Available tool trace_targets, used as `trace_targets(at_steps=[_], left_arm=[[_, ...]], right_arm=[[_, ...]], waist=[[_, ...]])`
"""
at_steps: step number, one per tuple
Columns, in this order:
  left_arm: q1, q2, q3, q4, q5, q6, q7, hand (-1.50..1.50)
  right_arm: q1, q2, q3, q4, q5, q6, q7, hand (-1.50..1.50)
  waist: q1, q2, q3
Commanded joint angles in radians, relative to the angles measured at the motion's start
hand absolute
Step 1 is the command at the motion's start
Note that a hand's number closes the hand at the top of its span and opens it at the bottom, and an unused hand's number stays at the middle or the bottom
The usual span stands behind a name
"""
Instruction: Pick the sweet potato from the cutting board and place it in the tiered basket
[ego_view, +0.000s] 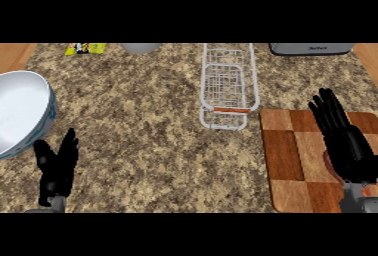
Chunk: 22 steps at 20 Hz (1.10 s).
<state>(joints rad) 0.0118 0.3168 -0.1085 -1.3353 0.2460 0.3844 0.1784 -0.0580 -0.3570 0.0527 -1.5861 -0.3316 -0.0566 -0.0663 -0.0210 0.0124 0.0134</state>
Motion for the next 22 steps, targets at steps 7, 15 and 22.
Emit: trace_targets(at_steps=[7,15,22], left_arm=[[-0.074,0.059,-0.032,-0.125,0.008,-0.138,-0.05,0.0],[-0.087,0.1,-0.019,-0.251,0.055,-0.256,0.02,0.0],[-0.041,0.104,0.002,-0.22,0.057,-0.27,-0.034,0.0]], right_arm=[[0.016,-0.329,-0.023,-0.127,0.22,0.249,-0.1,1.5],[0.232,-0.243,-0.151,0.037,0.13,0.362,-0.453,-1.5],[0.219,-0.583,-0.29,-0.066,0.328,0.354,-0.382,-1.5]], waist=[[-0.056,-0.043,-0.028],[0.014,-0.015,-0.012],[0.01,-0.021,-0.017]])
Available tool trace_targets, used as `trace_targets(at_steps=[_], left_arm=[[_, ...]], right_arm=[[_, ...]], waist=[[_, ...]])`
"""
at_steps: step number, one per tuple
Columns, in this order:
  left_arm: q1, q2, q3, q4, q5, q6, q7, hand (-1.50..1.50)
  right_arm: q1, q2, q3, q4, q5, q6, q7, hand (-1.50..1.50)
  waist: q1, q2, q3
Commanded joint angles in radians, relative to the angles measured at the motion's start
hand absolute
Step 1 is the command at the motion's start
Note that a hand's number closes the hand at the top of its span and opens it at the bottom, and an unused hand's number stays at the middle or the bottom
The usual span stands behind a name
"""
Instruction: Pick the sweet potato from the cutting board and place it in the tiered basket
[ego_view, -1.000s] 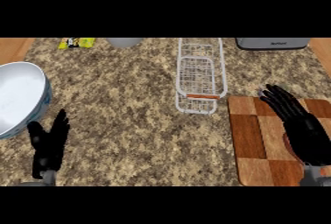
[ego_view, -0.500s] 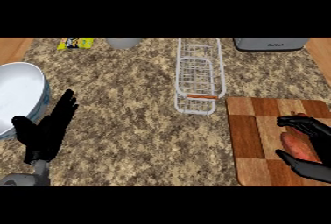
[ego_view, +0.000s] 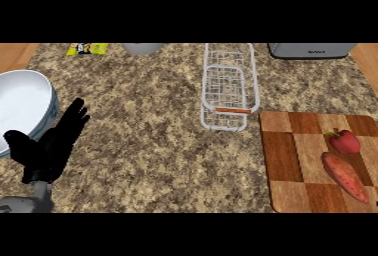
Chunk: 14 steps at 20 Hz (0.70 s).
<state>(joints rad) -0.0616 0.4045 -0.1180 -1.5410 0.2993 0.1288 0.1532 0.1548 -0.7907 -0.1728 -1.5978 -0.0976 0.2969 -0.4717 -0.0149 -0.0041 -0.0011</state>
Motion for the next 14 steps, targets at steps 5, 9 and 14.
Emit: trace_targets(at_steps=[5,9,14], left_arm=[[0.016,0.011,0.004,-0.038,-0.005,-0.004,0.014,0.0],[0.025,-0.001,0.017,-0.003,0.005,-0.029,-0.014,0.0],[0.054,-0.031,0.008,-0.04,-0.04,-0.031,-0.006,0.0]], right_arm=[[0.11,-0.361,0.002,-0.145,0.286,0.131,0.052,-1.5],[0.16,-0.372,0.05,-0.267,0.355,0.173,0.128,-1.5],[0.205,-0.235,-0.002,-0.389,0.384,0.2,0.275,-1.5]], waist=[[-0.005,-0.004,-0.003],[-0.005,0.0,-0.001],[0.003,0.001,0.0]])
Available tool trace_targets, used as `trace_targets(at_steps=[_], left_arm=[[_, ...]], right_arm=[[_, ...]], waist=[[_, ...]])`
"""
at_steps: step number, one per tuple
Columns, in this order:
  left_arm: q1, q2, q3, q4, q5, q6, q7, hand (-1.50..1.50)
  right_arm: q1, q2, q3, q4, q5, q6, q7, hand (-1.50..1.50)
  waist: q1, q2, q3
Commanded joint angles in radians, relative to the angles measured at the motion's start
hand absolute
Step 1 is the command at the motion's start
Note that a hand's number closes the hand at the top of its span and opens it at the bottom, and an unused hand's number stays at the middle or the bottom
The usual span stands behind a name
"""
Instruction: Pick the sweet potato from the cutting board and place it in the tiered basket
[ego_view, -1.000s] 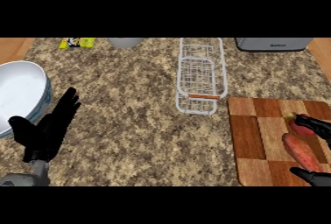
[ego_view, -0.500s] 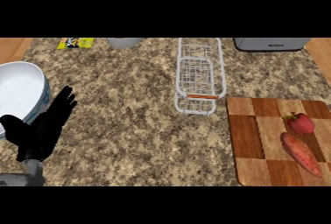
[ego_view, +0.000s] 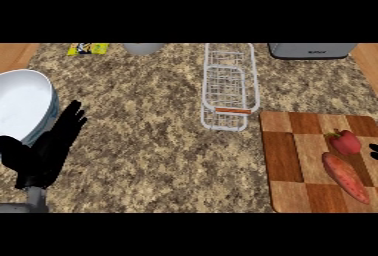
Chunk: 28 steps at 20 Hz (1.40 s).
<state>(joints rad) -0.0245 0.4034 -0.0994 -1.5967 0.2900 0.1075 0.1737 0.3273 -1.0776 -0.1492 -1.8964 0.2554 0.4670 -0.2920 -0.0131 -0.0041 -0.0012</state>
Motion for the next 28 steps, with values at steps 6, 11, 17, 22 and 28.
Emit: trace_targets(at_steps=[6,11,17,22,28], left_arm=[[-0.042,-0.025,0.042,0.017,-0.007,-0.042,0.028,0.0],[-0.048,-0.054,0.028,0.004,-0.061,-0.036,0.037,0.0],[-0.053,-0.025,0.112,0.026,-0.019,-0.118,0.038,0.0],[-0.08,-0.098,0.094,0.112,-0.077,-0.107,-0.001,0.0],[-0.035,-0.134,0.097,0.045,-0.119,-0.102,0.016,0.0]], right_arm=[[-0.001,0.226,0.127,-0.037,0.245,-0.055,0.153,-1.5],[-0.164,0.27,0.16,0.128,0.322,-0.008,0.177,-1.5],[-0.17,0.383,0.203,0.275,0.492,-0.152,0.07,-1.5],[-0.137,0.411,0.14,0.282,0.542,-0.22,-0.004,-1.5],[-0.271,0.423,0.087,0.504,0.607,-0.237,-0.107,-1.5]], waist=[[0.01,0.004,0.002],[0.019,0.005,0.001],[0.015,0.004,0.001],[0.009,0.004,0.001],[0.014,0.004,0.001]])
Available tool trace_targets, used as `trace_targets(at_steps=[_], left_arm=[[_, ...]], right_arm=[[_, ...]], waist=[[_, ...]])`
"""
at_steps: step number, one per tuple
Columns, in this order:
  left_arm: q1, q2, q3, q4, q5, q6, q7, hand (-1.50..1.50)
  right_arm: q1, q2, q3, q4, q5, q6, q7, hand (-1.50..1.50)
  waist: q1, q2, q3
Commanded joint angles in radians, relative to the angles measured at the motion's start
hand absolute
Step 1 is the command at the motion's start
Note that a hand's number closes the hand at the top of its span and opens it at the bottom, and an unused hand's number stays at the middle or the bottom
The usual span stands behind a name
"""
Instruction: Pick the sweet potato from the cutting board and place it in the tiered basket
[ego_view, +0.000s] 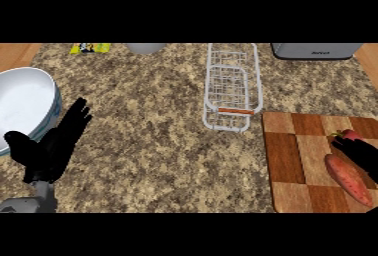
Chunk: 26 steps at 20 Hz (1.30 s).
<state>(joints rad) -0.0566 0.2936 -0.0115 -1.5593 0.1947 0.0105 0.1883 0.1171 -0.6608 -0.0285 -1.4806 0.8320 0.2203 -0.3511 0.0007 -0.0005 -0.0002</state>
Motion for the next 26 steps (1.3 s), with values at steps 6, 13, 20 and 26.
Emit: trace_targets(at_steps=[6,13,20,26], left_arm=[[0.036,0.008,0.047,0.012,-0.007,-0.042,-0.032,0.0],[0.035,-0.01,0.037,-0.034,-0.015,-0.049,0.01,0.0],[0.037,-0.04,0.032,0.001,-0.044,-0.052,-0.022,0.0],[-0.026,-0.072,-0.011,-0.024,-0.068,-0.017,0.028,0.0]], right_arm=[[-0.017,-0.011,0.052,0.116,0.094,0.079,-0.054,1.5],[0.013,-0.022,0.07,0.09,0.201,-0.057,-0.131,1.5],[-0.124,0.052,-0.028,0.198,0.189,-0.147,-0.096,1.5],[-0.442,-0.031,-0.218,0.583,0.11,-0.247,-0.175,1.5]], waist=[[0.004,0.001,0.0],[-0.001,-0.001,0.0],[0.004,0.001,0.0],[0.037,0.011,0.004]])
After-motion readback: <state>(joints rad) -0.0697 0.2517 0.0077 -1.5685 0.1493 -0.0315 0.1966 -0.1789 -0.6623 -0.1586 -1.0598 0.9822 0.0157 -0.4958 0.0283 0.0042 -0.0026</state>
